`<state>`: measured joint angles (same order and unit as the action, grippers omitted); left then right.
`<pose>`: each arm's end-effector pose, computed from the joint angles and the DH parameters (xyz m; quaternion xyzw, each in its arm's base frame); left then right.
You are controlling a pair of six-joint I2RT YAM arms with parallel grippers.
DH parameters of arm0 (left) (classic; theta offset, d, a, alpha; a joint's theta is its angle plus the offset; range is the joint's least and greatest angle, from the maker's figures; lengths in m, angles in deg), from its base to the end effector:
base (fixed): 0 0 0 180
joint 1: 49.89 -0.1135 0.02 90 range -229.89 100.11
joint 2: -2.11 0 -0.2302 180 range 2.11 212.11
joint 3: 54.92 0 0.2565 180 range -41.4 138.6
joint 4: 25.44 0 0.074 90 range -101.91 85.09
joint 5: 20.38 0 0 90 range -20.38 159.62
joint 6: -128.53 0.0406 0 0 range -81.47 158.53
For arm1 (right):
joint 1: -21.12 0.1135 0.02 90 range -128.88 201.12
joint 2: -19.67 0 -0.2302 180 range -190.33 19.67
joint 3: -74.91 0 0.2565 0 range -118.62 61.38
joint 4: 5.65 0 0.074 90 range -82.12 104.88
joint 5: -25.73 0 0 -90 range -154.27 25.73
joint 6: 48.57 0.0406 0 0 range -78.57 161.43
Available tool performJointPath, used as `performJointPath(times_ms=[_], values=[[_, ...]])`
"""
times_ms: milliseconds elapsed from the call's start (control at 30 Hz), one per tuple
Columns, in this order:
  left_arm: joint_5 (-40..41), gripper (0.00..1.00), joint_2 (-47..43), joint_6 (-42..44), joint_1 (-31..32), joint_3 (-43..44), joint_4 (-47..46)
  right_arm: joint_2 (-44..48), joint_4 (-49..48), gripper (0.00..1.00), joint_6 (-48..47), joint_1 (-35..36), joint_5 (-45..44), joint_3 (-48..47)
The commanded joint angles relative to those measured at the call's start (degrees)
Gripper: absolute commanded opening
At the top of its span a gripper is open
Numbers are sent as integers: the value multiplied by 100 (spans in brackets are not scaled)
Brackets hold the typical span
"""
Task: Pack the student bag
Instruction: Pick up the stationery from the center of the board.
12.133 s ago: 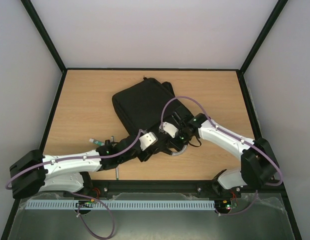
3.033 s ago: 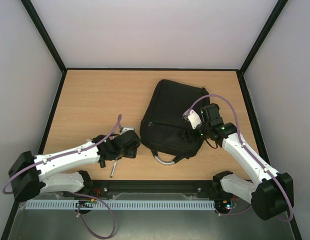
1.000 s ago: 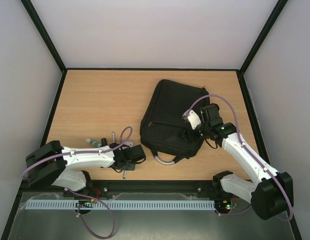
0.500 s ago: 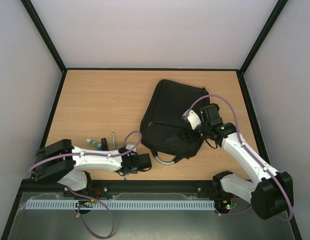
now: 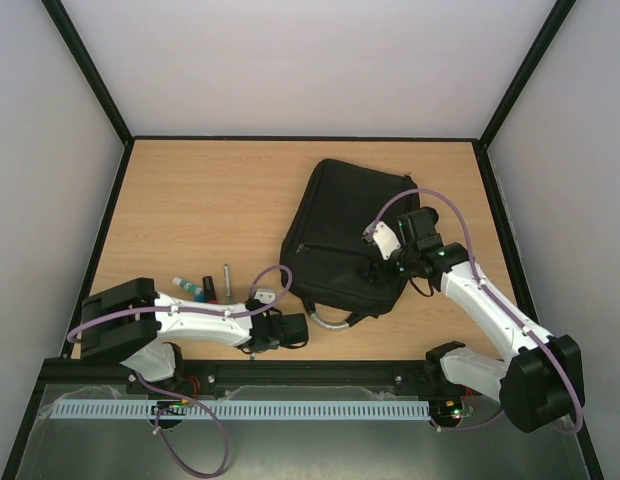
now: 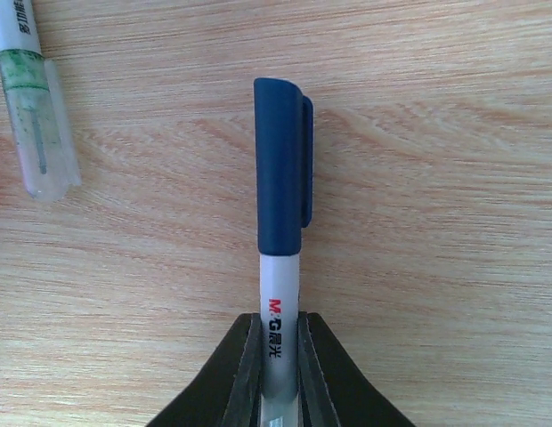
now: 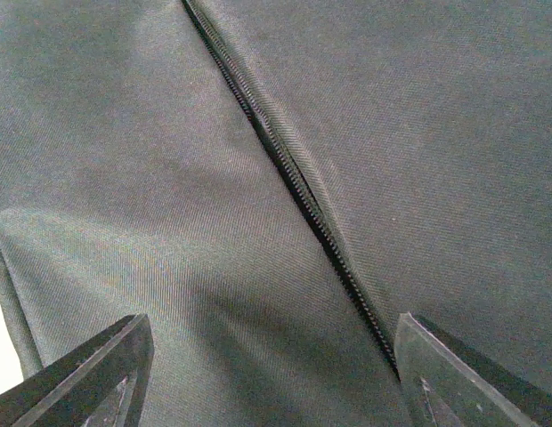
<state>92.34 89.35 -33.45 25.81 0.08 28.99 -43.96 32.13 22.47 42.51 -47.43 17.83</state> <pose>0.0726 -0.2213 0.0953 0.0261 0.9797 0.0274 0.1970 0.2316 0.1033 0.2116 -0.3678 0.8362 0.1431 0.3809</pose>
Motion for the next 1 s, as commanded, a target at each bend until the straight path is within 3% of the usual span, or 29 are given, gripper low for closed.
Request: performJointPath(times_ms=[0, 333, 467, 800, 967], values=[[71, 2, -249, -167, 110, 112, 386, 255, 414, 75, -223, -11, -49, -255], [239, 2, -1553, 633, 99, 239, 256, 84, 904, 73, -1093, 4, -486, -676], [277, 2, -1869, 803, 88, 452, 239, -265, 731, 71, -1313, 42, -812, -672], [67, 2, -2536, 1248, -17, 225, -892, -860, -53, 71, -1424, 447, -1655, -817], [-20, 2, -2576, 1189, -143, 201, -993, -1240, -498, 64, -1244, 648, -2105, -841]])
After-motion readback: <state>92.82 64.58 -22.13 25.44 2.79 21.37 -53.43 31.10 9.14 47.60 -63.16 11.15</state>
